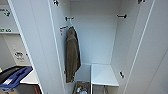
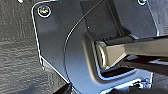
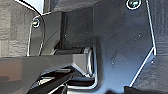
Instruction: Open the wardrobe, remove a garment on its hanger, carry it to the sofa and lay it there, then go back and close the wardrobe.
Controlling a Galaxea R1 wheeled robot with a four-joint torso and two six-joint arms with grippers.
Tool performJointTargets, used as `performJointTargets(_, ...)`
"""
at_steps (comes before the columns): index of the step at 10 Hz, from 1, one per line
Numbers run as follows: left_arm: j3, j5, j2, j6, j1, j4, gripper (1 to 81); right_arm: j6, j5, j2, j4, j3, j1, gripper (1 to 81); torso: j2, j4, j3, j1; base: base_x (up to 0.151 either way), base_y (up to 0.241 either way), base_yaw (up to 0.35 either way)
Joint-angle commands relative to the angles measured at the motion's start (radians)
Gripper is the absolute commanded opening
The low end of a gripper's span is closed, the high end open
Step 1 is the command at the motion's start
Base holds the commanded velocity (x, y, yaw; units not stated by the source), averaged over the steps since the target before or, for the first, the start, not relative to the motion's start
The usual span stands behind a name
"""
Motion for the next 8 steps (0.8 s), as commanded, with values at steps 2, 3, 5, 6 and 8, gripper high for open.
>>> performJointTargets(2,0.115,0.060,-0.067,0.005,-0.032,-0.011,81.1,-0.006,-0.046,-0.035,-0.012,0.056,0.019,81.1,0.000,0.000,0.000,0.000,0.000,0.000,0.000)
performJointTargets(3,0.227,0.057,-0.144,0.005,-0.030,-0.018,81.1,-0.006,-0.046,-0.086,-0.010,0.119,0.018,81.1,0.000,0.000,0.000,0.000,0.000,0.000,0.000)
performJointTargets(5,0.452,0.002,-0.324,-0.004,-0.030,-0.024,81.1,-0.003,-0.045,-0.228,-0.005,0.307,0.019,81.1,0.000,0.000,0.000,0.000,0.000,0.000,0.000)
performJointTargets(6,0.551,-0.047,-0.420,-0.007,-0.031,-0.024,81.1,-0.001,-0.018,-0.332,-0.001,0.434,0.022,81.1,0.000,0.000,0.000,0.000,0.000,0.000,0.000)
performJointTargets(8,0.676,-0.121,-0.568,-0.047,-0.041,-0.040,81.1,0.006,0.035,-0.484,-0.001,0.567,0.048,81.1,0.000,0.000,0.000,0.000,0.000,0.000,0.000)
